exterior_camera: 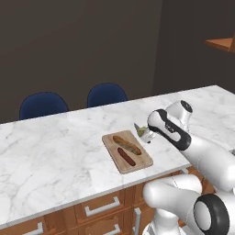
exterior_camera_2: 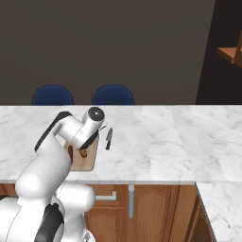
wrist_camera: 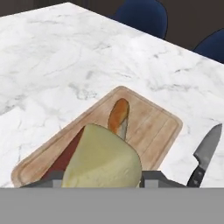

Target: Retrieve the sausage and cheese from the fridge and place them on the cutting board on the counter.

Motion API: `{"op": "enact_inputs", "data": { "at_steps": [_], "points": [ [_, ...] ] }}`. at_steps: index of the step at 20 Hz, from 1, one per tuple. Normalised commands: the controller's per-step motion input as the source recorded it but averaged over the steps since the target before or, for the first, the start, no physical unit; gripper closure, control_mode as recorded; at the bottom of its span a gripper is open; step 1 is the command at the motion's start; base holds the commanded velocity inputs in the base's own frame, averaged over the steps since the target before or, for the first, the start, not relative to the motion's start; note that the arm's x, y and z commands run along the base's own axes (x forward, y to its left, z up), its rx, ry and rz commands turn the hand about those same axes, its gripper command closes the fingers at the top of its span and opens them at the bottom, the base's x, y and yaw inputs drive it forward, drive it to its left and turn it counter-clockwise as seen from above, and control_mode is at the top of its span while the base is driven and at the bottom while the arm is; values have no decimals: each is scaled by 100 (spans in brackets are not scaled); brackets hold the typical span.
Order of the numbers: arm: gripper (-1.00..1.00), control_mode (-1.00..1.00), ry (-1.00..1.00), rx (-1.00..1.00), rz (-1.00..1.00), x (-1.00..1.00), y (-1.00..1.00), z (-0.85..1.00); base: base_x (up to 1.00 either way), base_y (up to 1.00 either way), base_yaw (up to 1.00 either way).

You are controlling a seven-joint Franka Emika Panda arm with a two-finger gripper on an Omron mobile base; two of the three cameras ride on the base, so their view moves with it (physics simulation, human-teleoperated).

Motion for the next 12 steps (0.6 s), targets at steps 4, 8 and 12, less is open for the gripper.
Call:
{"op": "enact_inputs", "data": {
  "at_steps": [4, 8, 12],
  "points": [
    [100, -100, 7, 3, 11, 46, 0, -22, 0, 0, 0],
    [100, -100, 11, 5, 10, 51, 0, -18, 0, 0, 0],
    [100, -100, 13, 3, 10, 36, 1, -19, 0, 0, 0]
  ]
}}
